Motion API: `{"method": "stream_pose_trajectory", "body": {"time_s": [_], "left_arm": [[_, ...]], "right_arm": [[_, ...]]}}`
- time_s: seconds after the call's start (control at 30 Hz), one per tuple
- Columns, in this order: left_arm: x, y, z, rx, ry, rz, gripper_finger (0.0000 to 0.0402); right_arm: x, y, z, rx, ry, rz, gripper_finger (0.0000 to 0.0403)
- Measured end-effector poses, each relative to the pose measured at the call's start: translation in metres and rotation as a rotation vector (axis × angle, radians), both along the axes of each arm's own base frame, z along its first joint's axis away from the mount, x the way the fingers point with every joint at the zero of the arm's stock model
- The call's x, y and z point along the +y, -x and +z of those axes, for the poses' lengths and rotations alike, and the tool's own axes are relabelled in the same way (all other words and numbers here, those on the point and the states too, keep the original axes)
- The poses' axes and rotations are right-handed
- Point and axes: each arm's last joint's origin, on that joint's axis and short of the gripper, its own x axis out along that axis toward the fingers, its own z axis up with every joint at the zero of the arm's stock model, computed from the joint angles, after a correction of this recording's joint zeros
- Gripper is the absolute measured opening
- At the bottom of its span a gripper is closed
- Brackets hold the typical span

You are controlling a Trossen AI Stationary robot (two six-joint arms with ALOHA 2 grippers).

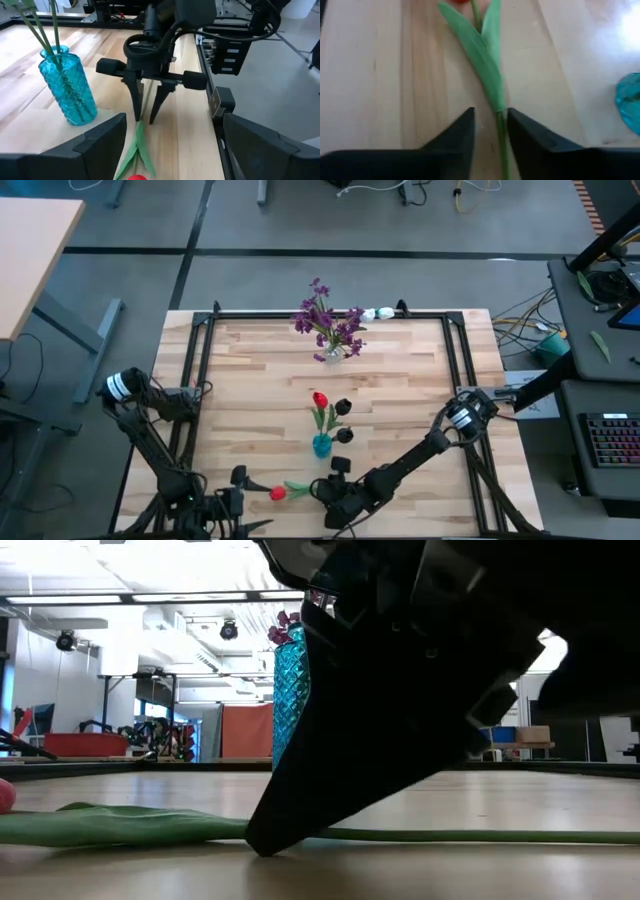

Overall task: Sort flowers into vase by color
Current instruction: Put the red flower into the blue vase

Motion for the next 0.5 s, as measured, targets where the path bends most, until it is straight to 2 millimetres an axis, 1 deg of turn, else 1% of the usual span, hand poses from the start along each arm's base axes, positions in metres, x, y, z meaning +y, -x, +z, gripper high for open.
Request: {"method": "stream_pose_trajectory", "body": {"time_s": [0.1, 0.13, 0.33, 0.43, 0.5], "left_arm": [[0.000, 0.000, -0.001, 0.000, 0.001, 0.002, 0.0315], [0.000, 0.000, -0.001, 0.000, 0.001, 0.002, 0.0315], [0.001, 0.000, -0.001, -0.008, -0.012, 0.014, 0.0315], [0.001, 0.000, -0.001, -0.008, -0.018, 0.017, 0.0315], [0.002, 0.000, 0.000, -0.008, -0.020, 0.019, 0.0315]], "right_arm": [[-0.002, -0.001, 0.000, 0.017, -0.019, 0.019, 0.0040], [-0.002, -0.002, 0.000, 0.022, -0.020, 0.028, 0.0025], [-0.002, -0.001, 0.000, 0.021, 0.006, 0.058, 0.0011], [0.003, 0.005, 0.001, 0.028, 0.053, 0.074, 0.0010], [0.006, 0.013, 0.002, 0.041, 0.088, 0.072, 0.0010]]}}
